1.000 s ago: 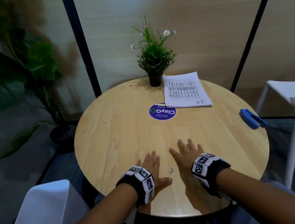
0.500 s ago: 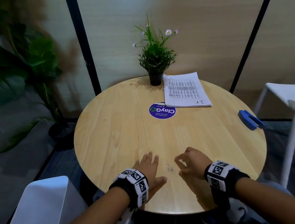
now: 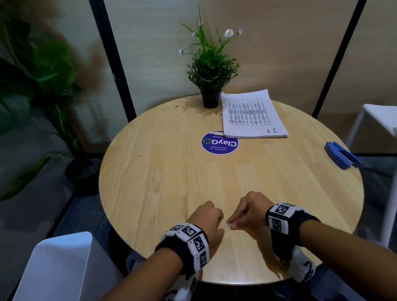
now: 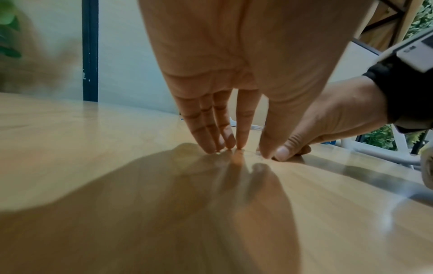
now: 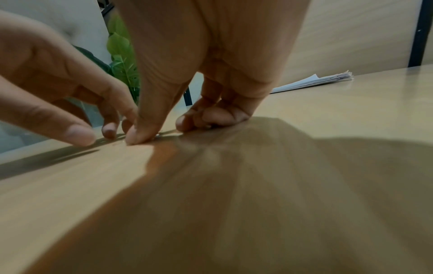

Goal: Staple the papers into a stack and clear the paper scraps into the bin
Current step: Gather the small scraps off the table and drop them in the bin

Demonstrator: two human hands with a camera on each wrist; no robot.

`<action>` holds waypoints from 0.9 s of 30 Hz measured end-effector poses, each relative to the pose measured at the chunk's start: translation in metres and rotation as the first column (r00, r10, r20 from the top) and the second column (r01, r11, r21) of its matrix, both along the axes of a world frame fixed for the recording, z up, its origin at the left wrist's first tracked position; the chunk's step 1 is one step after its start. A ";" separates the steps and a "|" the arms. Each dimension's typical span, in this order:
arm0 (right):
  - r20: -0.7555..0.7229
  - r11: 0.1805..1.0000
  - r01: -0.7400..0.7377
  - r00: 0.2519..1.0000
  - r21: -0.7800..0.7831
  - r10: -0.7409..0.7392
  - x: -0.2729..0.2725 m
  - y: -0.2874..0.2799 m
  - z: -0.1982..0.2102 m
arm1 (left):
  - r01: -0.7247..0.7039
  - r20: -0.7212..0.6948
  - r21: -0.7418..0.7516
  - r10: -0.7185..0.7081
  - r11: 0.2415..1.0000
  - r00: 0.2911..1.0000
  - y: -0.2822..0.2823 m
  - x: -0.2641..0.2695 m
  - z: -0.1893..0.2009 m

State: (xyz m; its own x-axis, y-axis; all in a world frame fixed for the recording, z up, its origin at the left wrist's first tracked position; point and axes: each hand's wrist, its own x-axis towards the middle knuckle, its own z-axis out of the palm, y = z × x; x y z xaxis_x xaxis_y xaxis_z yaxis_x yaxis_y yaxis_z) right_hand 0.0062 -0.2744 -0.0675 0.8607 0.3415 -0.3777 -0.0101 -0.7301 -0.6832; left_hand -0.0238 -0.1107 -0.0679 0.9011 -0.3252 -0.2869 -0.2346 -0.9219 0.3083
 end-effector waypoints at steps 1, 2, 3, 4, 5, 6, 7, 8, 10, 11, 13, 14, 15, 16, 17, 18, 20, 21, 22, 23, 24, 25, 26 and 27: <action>0.005 1.000 0.011 1.000 0.008 -0.011 0.000 -0.001 -0.001 | -0.002 0.001 -0.001 0.002 1.000 1.000 -0.001 0.001 0.000; 0.008 1.000 0.019 1.000 0.010 -0.019 0.000 -0.001 -0.001 | -0.003 0.002 0.001 0.003 1.000 1.000 -0.003 0.001 0.001; 0.009 1.000 0.022 1.000 0.009 -0.022 0.001 -0.001 -0.001 | -0.004 0.001 0.004 0.004 1.000 1.000 -0.004 0.001 0.002; 0.009 1.000 0.023 1.000 0.006 -0.023 0.001 -0.001 -0.001 | -0.004 -0.001 0.005 0.004 1.000 1.000 -0.004 0.002 0.003; 0.012 1.000 0.024 1.000 0.000 -0.024 0.001 -0.001 -0.001 | -0.005 -0.004 0.008 0.005 1.000 1.000 -0.005 0.002 0.003; 0.019 1.000 0.022 1.000 -0.011 -0.021 0.000 0.000 0.000 | -0.007 -0.008 0.012 0.007 1.000 1.000 -0.005 0.002 0.004; 0.030 1.000 0.018 0.999 -0.024 -0.017 0.000 0.001 0.000 | -0.009 -0.012 0.017 0.009 1.000 1.000 -0.006 0.002 0.005; 0.044 0.999 0.012 0.999 -0.036 -0.011 0.000 0.002 0.001 | -0.012 -0.014 0.021 0.012 1.000 1.000 -0.006 0.002 0.006; 0.067 0.999 0.005 0.998 -0.054 -0.001 -0.002 0.003 0.001 | -0.025 -0.016 0.022 0.025 0.999 1.000 -0.006 0.001 0.007; 0.074 0.998 0.004 0.997 -0.061 0.001 -0.002 0.004 0.001 | -0.033 -0.017 0.020 0.033 0.999 0.999 -0.006 0.001 0.007; 0.081 0.997 0.003 0.997 -0.073 0.003 -0.004 0.005 0.000 | -0.050 -0.022 0.008 0.050 0.999 0.999 -0.005 0.000 0.006; 0.087 0.997 -0.002 0.996 -0.082 0.009 -0.004 0.005 -0.001 | -0.058 -0.027 0.001 0.058 0.998 0.998 -0.005 0.000 0.006; 0.092 0.996 -0.007 0.996 -0.093 0.015 -0.004 0.006 -0.001 | -0.066 -0.032 -0.006 0.066 0.998 0.997 -0.004 0.000 0.006; 0.098 0.994 -0.014 0.995 -0.106 0.025 -0.004 0.006 -0.001 | -0.073 -0.037 -0.012 0.072 0.997 0.997 -0.004 0.000 0.006; 0.102 0.992 -0.024 0.994 -0.120 0.036 -0.005 0.007 -0.001 | -0.077 -0.040 -0.016 0.076 0.997 0.996 -0.003 0.000 0.007; 0.108 0.990 -0.037 0.993 -0.136 0.052 -0.005 0.007 -0.002 | -0.080 -0.041 -0.020 0.079 0.997 0.996 -0.003 0.000 0.007; 0.114 0.986 -0.057 0.991 -0.158 0.075 -0.006 0.006 -0.002 | -0.084 -0.043 -0.026 0.083 0.996 0.996 -0.002 0.000 0.007; 0.111 0.986 -0.058 0.991 -0.155 0.075 -0.006 0.005 -0.002 | -0.085 -0.044 -0.030 0.084 0.996 0.996 -0.002 0.001 0.007; 0.106 0.989 -0.053 0.992 -0.141 0.068 -0.006 0.004 -0.002 | -0.085 -0.044 -0.033 0.084 0.996 0.996 -0.002 0.001 0.007; 0.102 0.992 -0.042 0.993 -0.120 0.055 -0.005 0.001 -0.001 | -0.084 -0.045 -0.035 0.082 0.996 0.996 -0.002 0.002 0.007; 0.105 0.994 -0.032 0.994 -0.101 0.043 -0.005 -0.001 -0.001 | -0.082 -0.045 -0.034 0.081 0.996 0.996 -0.002 0.003 0.007; 0.114 0.996 -0.022 0.993 -0.088 0.032 -0.004 -0.004 0.000 | -0.080 -0.045 -0.033 0.078 0.996 0.996 -0.003 0.003 0.006; 0.126 0.996 -0.015 0.992 -0.083 0.025 -0.003 -0.006 0.002 | -0.077 -0.045 -0.032 0.076 0.997 0.996 -0.004 0.004 0.006; 0.139 0.997 -0.007 0.990 -0.082 0.019 -0.003 -0.009 0.003 | -0.075 -0.046 -0.032 0.074 0.997 0.996 -0.006 0.005 0.006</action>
